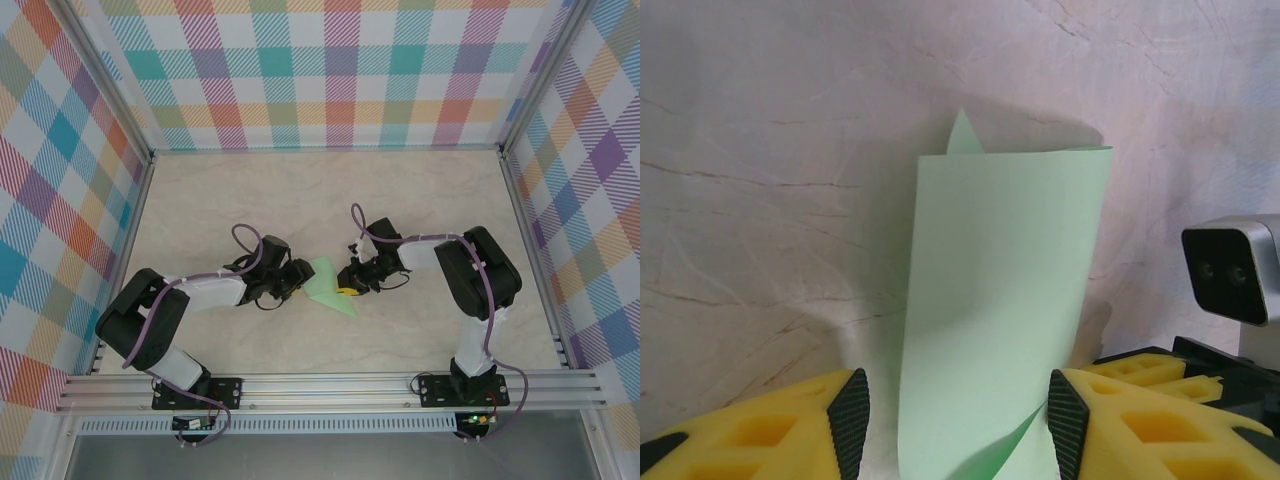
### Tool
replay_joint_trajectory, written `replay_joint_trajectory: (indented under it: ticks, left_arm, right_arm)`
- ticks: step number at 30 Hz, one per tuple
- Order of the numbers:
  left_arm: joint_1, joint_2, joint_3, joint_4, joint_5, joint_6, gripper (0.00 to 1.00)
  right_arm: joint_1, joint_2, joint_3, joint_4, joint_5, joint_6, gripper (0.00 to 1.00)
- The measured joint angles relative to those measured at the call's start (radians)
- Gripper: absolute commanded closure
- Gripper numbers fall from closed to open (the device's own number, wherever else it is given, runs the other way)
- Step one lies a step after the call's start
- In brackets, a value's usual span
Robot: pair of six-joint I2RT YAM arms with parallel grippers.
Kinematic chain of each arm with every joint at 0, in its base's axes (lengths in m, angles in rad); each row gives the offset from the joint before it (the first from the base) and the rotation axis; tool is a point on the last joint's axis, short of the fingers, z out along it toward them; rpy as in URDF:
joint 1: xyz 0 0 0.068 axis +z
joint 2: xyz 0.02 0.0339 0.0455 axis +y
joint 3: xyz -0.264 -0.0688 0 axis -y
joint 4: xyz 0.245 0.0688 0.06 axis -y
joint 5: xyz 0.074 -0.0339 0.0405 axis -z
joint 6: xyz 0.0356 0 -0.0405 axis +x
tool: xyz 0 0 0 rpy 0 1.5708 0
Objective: Fold a paper plane with a square sheet of paper (pick it up from the middle)
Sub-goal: Fold the wing for the fifth time at the center of the table.
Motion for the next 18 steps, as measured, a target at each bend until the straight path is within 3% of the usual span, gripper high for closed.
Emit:
replay_joint_trajectory:
  ticks: [7,18]
  left_arm:
    - [-0.005,0.043,0.008,0.025,0.016,-0.009,0.52]
    - [-0.017,0.050,0.009,0.056,0.026,-0.021,0.69]
  right_arm:
    - [0.000,0.000,0.001,-0.001,0.000,0.000,0.84]
    - [0.000,0.001,0.006,-0.008,0.001,0.000,0.83]
